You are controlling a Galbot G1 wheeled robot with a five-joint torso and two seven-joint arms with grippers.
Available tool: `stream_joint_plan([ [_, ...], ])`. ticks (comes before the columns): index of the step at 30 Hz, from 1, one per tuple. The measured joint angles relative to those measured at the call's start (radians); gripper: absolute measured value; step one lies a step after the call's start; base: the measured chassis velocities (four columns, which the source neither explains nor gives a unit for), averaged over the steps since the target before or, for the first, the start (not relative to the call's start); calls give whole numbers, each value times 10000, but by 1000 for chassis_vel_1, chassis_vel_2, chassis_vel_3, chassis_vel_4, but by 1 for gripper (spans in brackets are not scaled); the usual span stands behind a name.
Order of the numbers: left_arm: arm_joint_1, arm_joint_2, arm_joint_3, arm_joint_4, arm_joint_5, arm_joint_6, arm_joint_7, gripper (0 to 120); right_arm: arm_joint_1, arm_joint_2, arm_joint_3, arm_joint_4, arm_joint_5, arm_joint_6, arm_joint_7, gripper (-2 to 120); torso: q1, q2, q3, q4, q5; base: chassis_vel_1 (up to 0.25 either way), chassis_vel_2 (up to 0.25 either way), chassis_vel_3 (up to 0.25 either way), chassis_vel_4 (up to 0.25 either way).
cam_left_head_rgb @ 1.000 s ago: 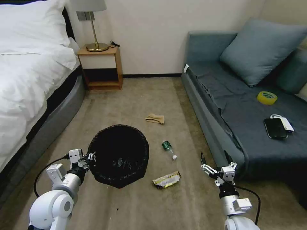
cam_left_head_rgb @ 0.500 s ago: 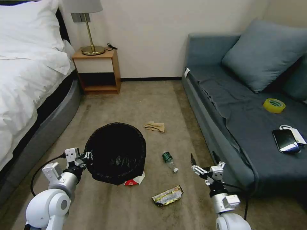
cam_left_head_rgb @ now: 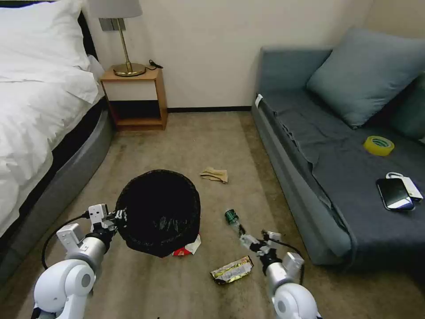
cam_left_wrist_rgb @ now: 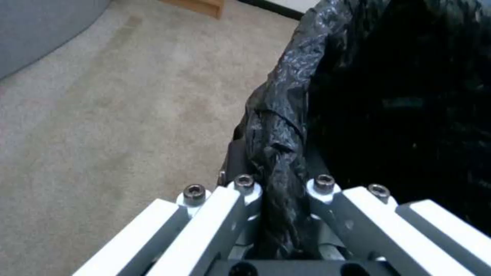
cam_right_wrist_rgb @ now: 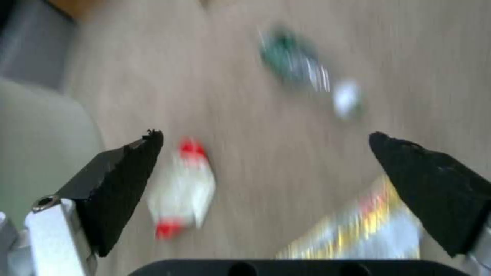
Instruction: Pick up the trash bin, then pick up the garbage on the floor and place it into the trash bin.
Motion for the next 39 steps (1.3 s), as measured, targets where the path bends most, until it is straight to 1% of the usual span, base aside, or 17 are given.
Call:
stream_joint_plan([
  [1, -76, 121, -46, 144, -89, 21, 3, 4, 884, -579, -586, -126, 2190, -915, 1713, 100, 0, 0, 0, -1, 5, 0, 0, 0, 0],
  [2, -76, 121, -46, 144, -89, 21, 3, 4, 884, -579, -586, -126, 2190, -915, 1713, 100, 0, 0, 0, -1, 5, 0, 0, 0, 0],
  [4, -104, 175, -58, 204, -119, 22, 11, 4, 1257, -886, -779, -221, 2871, -1101, 2140, 100, 0, 0, 0, 0, 6, 0, 0, 0, 0],
  [7, -104, 175, -58, 204, -119, 22, 11, 4, 1257, -886, -779, -221, 2871, -1101, 2140, 100, 0, 0, 0, 0, 6, 0, 0, 0, 0],
  [8, -284, 430, -74, 587, -286, 23, 56, 4, 3067, -2302, -1604, -1253, 6357, -1831, 3957, 100, 0, 0, 1, -2, -1, 0, 0, 0, 0],
  [10, -362, 538, -76, 753, -344, 18, 86, 4, 3418, -2463, -1777, -1428, 7497, -2211, 4440, 100, 1, 0, 1, -1, 3, 0, 0, 0, 0],
  [11, -395, 582, -77, 834, -356, 4, 96, 4, 3558, -2501, -1899, -1534, 7825, -2359, 4581, 100, 1, 0, 1, -1, 2, 0, 0, 0, 0],
  [14, -451, 660, -77, 995, -391, -20, 127, 4, 3749, -2455, -2063, -1858, 8183, -2553, 4766, 100, 0, -1, 1, 0, 1, 0, 0, 0, 0],
  [17, -480, 688, -77, 1090, -407, -49, 152, 4, 3785, -2350, -2125, -2019, 8255, -2617, 4812, 100, 1, 0, 1, -1, 2, 0, 0, 0, 0],
  [19, -523, 718, -78, 1263, -415, -105, 212, 4, 3762, -2082, -2204, -2273, 8224, -2696, 4858, 100, 0, 0, 0, -1, 0, 0, 0, 0, 0],
  [22, -529, 722, -77, 1299, -415, -120, 225, 4, 3738, -1980, -2229, -2354, 8170, -2714, 4860, 100, 1, 0, 0, -1, 0, 0, 0, 0, 0],
  [23, -546, 736, -77, 1392, -416, -163, 255, 4, 3640, -1684, -2261, -2576, 7967, -2734, 4842, 100, 0, 0, 1, -1, 1, 0, 0, 0, 0],
  [24, -546, 736, -77, 1392, -416, -163, 255, 4, 3640, -1684, -2261, -2576, 7967, -2734, 4842, 100, 0, 0, 1, -1, 1, 0, 0, 0, 0],
  [27, -556, 752, -77, 1475, -427, -209, 282, 4, 3553, -1361, -2317, -2834, 7695, -2735, 4748, 100, 1, 0, 1, -1, 1, 0, 0, 0, 0],
  [28, -556, 787, -97, 1518, -440, -234, 319, 4, 3534, -1138, -2377, -3048, 7455, -2725, 4634, 100, 0, 0, 0, -1, 0, 0, 0, 0, 0],
  [35, -504, 837, -193, 1565, -496, -288, 360, 4, 3589, -904, -2489, -3405, 7064, -2679, 4354, 100, 0, 0, 0, -1, -1, 0, 0, 0, 0],
  [39, -411, 850, -302, 1609, -508, -341, 414, 4, 3628, -776, -2503, -3835, 6530, -2593, 4000, 100, 0, 0, 0, 0, 0, 0, 0, 0, 0],
])
